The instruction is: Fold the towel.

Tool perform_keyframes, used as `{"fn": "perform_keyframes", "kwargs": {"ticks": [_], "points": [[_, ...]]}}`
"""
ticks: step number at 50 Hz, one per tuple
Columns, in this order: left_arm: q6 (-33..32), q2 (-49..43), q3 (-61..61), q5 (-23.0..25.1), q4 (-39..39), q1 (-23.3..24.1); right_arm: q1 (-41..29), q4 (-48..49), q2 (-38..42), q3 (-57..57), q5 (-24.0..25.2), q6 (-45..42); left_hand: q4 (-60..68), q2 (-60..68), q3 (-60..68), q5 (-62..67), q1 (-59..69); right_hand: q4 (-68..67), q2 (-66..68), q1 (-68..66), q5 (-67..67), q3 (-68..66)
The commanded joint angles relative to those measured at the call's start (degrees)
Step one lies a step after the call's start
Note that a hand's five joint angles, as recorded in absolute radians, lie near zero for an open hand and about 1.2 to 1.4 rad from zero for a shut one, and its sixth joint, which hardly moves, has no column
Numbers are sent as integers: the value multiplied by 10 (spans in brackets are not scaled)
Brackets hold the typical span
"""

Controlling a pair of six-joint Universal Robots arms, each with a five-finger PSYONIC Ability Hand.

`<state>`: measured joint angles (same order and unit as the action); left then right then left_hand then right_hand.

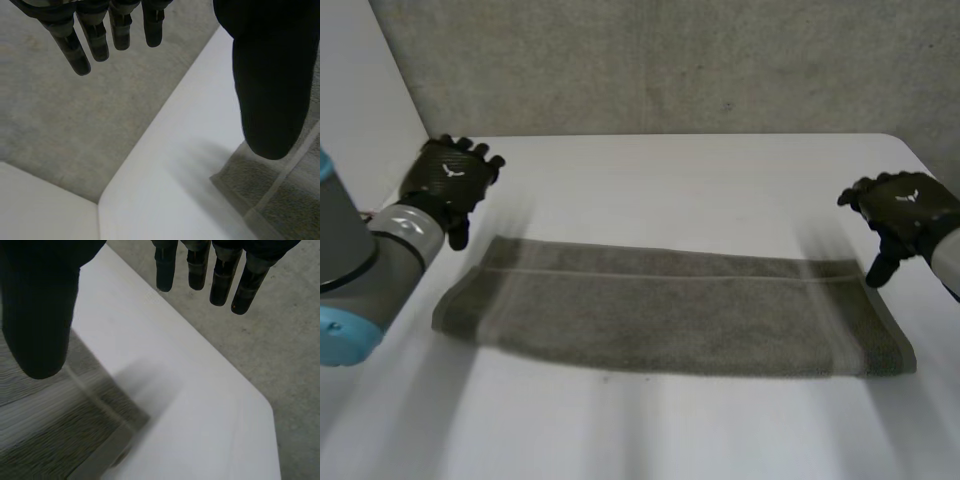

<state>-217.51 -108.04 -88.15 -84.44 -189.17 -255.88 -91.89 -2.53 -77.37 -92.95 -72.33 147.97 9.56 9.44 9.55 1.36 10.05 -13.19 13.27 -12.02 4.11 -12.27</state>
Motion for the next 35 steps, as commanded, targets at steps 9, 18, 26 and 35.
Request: {"fn": "perform_keyframes", "kwargs": {"ticks": [9, 18, 26, 35], "points": [[65, -24, -19, 97, 7, -74, 54, -1, -45, -64, 61, -3, 101, 102, 101, 83, 96, 32, -33, 20, -41, 23], [67, -171, 117, 109, 115, -78, 50, -107, 127, 109, 65, 19, 106, 107, 106, 88, 101, -108, 108, -120, 99, -118], [66, -232, 178, 110, 127, -78, 43, -145, 226, 221, 60, 34, 161, 162, 161, 143, 156, -146, 145, -157, 136, -155], [66, -253, 186, 147, 128, -78, 43, -144, 275, 259, 58, 34, 239, 240, 239, 221, 234, -204, 204, -216, 195, -214]]}}
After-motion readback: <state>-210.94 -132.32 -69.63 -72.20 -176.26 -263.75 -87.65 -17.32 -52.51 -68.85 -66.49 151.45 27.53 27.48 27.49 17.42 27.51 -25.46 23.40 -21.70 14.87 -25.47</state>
